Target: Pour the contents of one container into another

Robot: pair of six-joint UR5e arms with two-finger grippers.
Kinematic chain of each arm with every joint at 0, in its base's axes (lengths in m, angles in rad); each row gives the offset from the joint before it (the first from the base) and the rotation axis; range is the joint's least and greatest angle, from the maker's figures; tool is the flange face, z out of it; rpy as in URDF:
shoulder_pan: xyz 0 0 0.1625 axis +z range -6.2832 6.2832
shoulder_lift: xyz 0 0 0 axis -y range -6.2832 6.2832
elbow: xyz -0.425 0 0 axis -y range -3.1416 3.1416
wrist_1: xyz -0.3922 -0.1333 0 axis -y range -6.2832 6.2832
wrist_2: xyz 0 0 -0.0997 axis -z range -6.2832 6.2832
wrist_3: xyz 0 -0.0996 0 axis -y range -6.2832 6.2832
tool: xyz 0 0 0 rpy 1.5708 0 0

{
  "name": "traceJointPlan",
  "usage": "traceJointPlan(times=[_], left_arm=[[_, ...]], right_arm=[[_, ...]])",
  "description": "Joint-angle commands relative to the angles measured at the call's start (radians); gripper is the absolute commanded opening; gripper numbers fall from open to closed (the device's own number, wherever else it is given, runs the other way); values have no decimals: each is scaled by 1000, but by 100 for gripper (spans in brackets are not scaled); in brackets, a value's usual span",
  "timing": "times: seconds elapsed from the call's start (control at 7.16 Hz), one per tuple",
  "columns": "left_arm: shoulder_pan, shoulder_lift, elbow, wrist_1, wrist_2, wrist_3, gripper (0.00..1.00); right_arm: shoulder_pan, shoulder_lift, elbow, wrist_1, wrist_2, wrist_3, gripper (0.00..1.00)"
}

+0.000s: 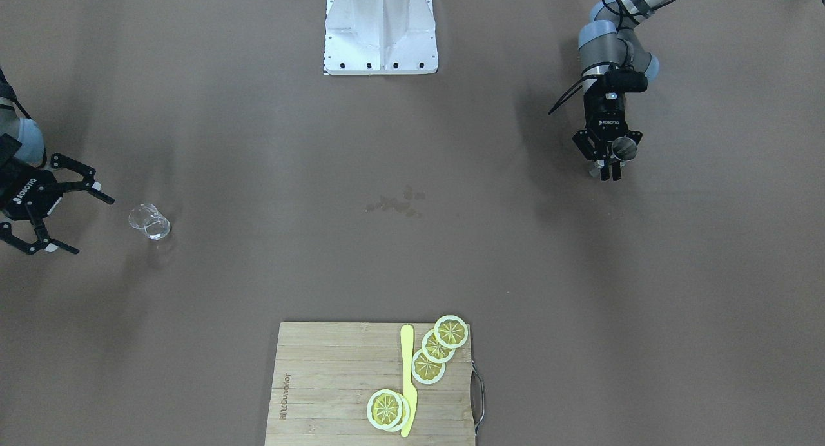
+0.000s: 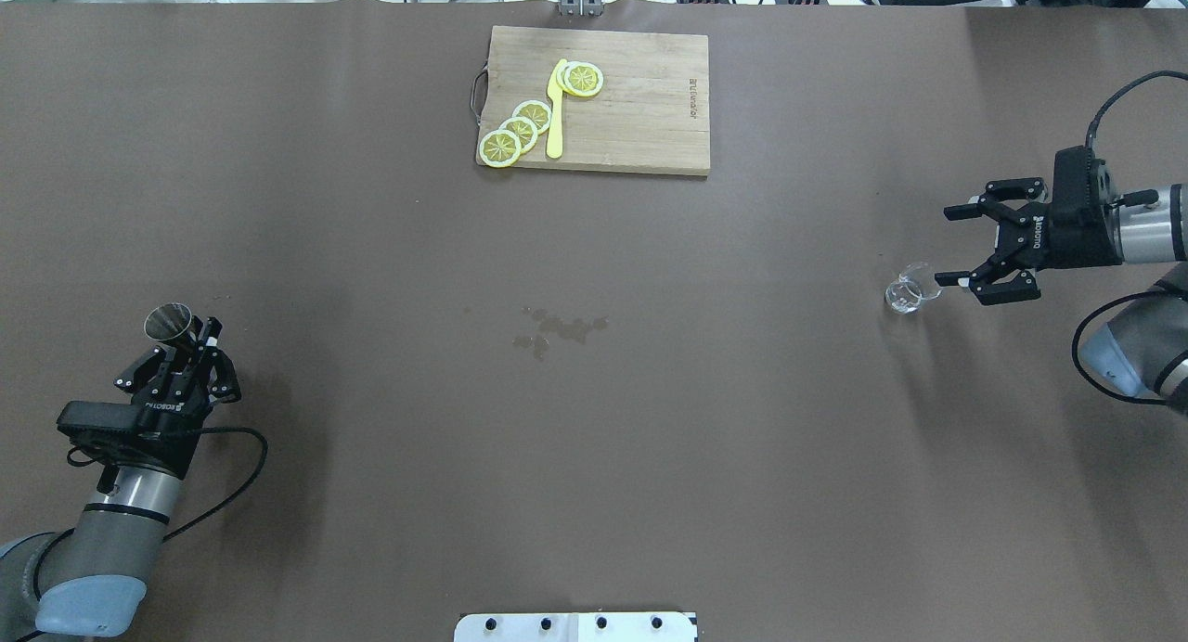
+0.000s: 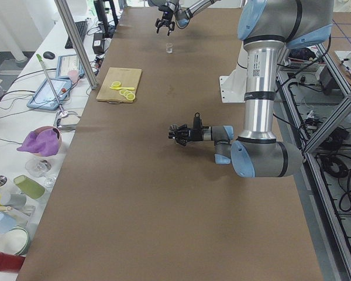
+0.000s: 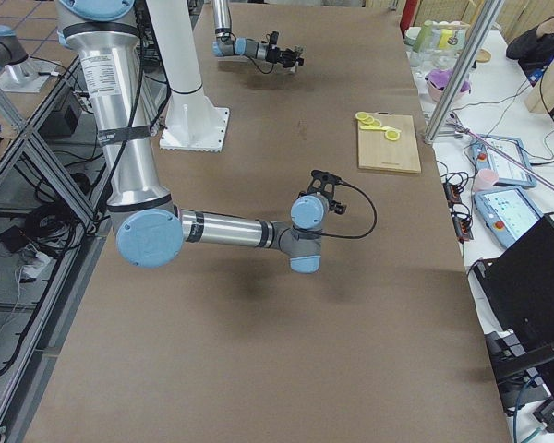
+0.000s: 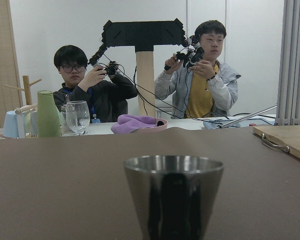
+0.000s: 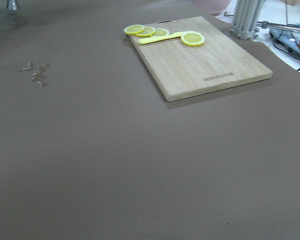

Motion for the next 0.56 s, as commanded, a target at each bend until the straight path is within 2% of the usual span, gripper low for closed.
traceJointPlan(times=[0.0, 0.28, 0.42], left_arm=[[1, -1, -5, 52, 7, -12, 0], [1, 1, -12, 143, 10, -135, 0], [-1, 1, -20, 143, 7, -144, 0]], right_arm=[[118, 0, 82, -253, -10, 4, 100], [183, 1, 133, -413, -18, 4, 100], [204, 1, 154, -474, -92, 4, 100]])
